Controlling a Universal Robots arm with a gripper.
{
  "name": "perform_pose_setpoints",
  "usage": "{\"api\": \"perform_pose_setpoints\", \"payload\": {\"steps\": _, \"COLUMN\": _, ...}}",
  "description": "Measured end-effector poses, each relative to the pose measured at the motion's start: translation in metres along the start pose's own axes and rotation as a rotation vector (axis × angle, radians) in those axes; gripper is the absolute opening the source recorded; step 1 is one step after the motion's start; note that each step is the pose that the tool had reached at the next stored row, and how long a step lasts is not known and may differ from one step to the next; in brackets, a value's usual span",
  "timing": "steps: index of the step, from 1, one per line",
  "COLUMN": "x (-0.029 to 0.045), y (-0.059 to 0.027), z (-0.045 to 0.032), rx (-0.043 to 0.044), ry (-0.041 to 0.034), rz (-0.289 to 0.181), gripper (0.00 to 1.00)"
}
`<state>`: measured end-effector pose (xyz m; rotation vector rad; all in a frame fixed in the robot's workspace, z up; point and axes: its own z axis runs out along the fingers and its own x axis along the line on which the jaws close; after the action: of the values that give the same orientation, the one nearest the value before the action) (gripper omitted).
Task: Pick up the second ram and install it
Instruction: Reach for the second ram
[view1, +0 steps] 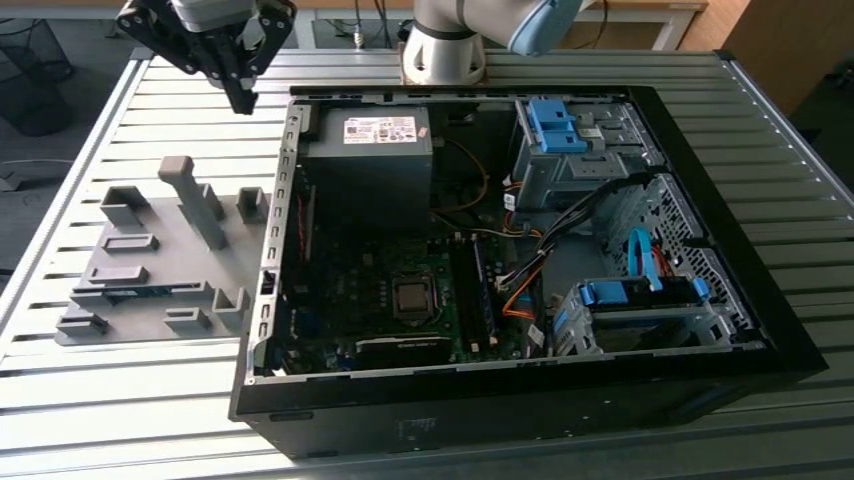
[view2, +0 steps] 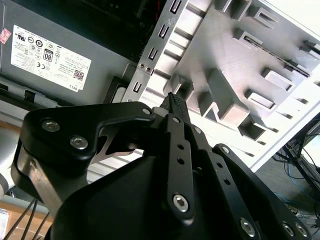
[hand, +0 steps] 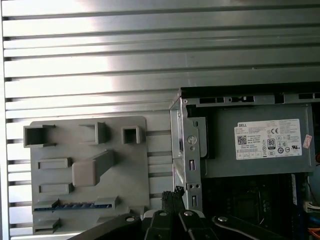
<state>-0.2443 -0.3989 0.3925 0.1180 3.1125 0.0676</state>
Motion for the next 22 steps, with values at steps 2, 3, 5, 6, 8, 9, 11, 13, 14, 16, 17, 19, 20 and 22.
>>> {"api": "perform_pose_setpoints", "payload": {"steps": 2, "x": 0.0003, "y": 0.0000, "z": 0.0000, "rx": 0.0000, "ry": 0.0000, "rz": 0.000, "gripper": 0.11}}
{"api": "perform_pose_setpoints", "payload": {"steps": 3, "x": 0.0010, "y": -0.0001, "z": 0.0000, "rx": 0.0000, "ry": 0.0000, "rz": 0.000, "gripper": 0.11}}
{"api": "perform_pose_setpoints", "payload": {"steps": 5, "x": 0.0037, "y": -0.0003, "z": -0.0001, "rx": 0.0000, "ry": 0.0000, "rz": 0.000, "gripper": 0.11}}
{"api": "perform_pose_setpoints", "payload": {"steps": 6, "x": 0.0067, "y": -0.0005, "z": -0.0002, "rx": 0.0000, "ry": 0.0000, "rz": 0.000, "gripper": 0.11}}
{"api": "perform_pose_setpoints", "payload": {"steps": 8, "x": 0.0124, "y": -0.0010, "z": -0.0004, "rx": 0.0001, "ry": 0.0000, "rz": 0.000, "gripper": 0.11}}
{"api": "perform_pose_setpoints", "payload": {"steps": 9, "x": 0.0145, "y": -0.0013, "z": -0.0004, "rx": 0.0000, "ry": 0.0000, "rz": 0.000, "gripper": 0.11}}
{"api": "perform_pose_setpoints", "payload": {"steps": 11, "x": 0.0177, "y": -0.0021, "z": -0.0004, "rx": 0.0000, "ry": 0.0000, "rz": 0.000, "gripper": 0.11}}
{"api": "perform_pose_setpoints", "payload": {"steps": 13, "x": 0.0205, "y": -0.0029, "z": -0.0005, "rx": -0.0001, "ry": -0.0001, "rz": 0.000, "gripper": 0.11}}
{"api": "perform_pose_setpoints", "payload": {"steps": 14, "x": 0.0216, "y": -0.0034, "z": -0.0005, "rx": 0.0000, "ry": 0.0000, "rz": 0.000, "gripper": 0.11}}
{"api": "perform_pose_setpoints", "payload": {"steps": 16, "x": 0.0236, "y": -0.0045, "z": -0.0006, "rx": 0.0000, "ry": 0.0000, "rz": 0.000, "gripper": 0.11}}
{"api": "perform_pose_setpoints", "payload": {"steps": 17, "x": 0.0245, "y": -0.0052, "z": -0.0006, "rx": 0.0000, "ry": 0.0000, "rz": 0.000, "gripper": 0.11}}
{"api": "perform_pose_setpoints", "payload": {"steps": 19, "x": 0.0264, "y": -0.0065, "z": -0.0006, "rx": 0.0000, "ry": 0.0000, "rz": 0.000, "gripper": 0.11}}
{"api": "perform_pose_setpoints", "payload": {"steps": 20, "x": 0.0272, "y": -0.0071, "z": -0.0006, "rx": 0.0000, "ry": 0.0000, "rz": 0.000, "gripper": 0.11}}
{"api": "perform_pose_setpoints", "payload": {"steps": 22, "x": 0.0281, "y": -0.0078, "z": -0.0006, "rx": -0.0001, "ry": -0.0001, "rz": 0.000, "gripper": 0.11}}
